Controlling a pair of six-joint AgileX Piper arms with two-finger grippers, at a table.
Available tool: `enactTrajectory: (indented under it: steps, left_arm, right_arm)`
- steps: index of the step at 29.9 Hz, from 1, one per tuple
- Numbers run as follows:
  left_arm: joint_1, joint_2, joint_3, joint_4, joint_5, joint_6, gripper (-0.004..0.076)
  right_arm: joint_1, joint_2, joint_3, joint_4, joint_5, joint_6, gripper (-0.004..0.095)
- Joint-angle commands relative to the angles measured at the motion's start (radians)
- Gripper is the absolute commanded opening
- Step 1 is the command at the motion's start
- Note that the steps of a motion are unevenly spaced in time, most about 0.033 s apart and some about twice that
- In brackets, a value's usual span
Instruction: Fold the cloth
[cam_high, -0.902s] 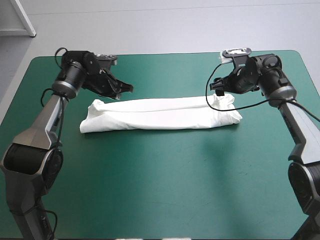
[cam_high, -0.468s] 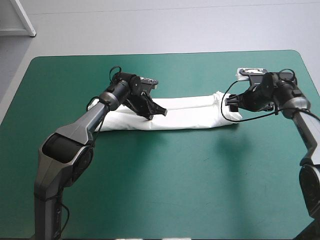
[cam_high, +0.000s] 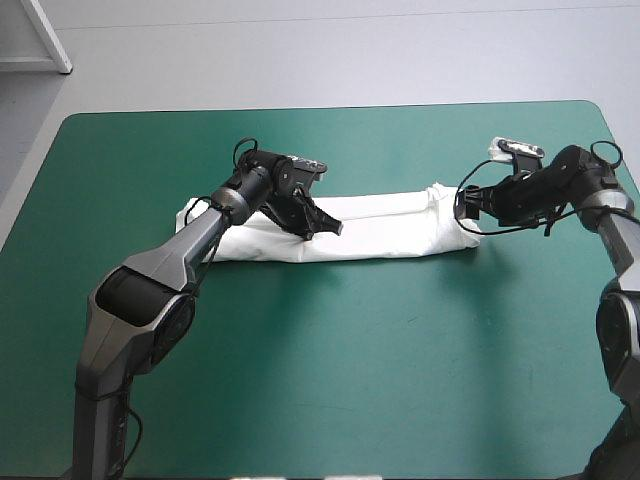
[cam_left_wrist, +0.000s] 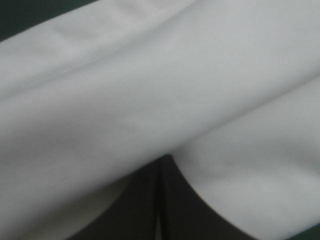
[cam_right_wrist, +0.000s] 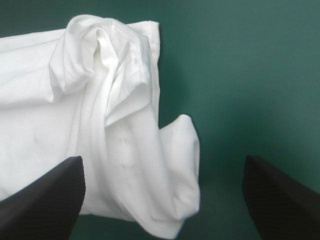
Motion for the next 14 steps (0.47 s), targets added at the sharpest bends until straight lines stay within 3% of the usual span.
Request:
enactTrajectory:
  steps: [1, 7, 10, 14]
  left_arm:
    - [-0.024, -0.023, -0.009, -0.044, -0.017, -0.017, -0.0008]
    - [-0.024, -0.023, -0.009, -0.048, -0.017, -0.02, -0.0008]
    - [-0.024, -0.023, -0.009, -0.048, -0.017, -0.021, -0.0008]
    - [-0.024, -0.023, -0.009, -0.043, -0.017, -0.034, -0.0008]
  right_arm:
    - [-0.007, 0.005, -0.024, 0.121, -0.026, -0.06, 0.0809]
    - [-0.003, 0.074, -0.024, 0.227, 0.008, -0.128, 0.0742]
    - [0.006, 0.091, -0.024, 0.251, 0.024, -0.145, 0.0615]
    - [0.025, 0.091, -0.024, 0.254, 0.045, -0.159, 0.0342]
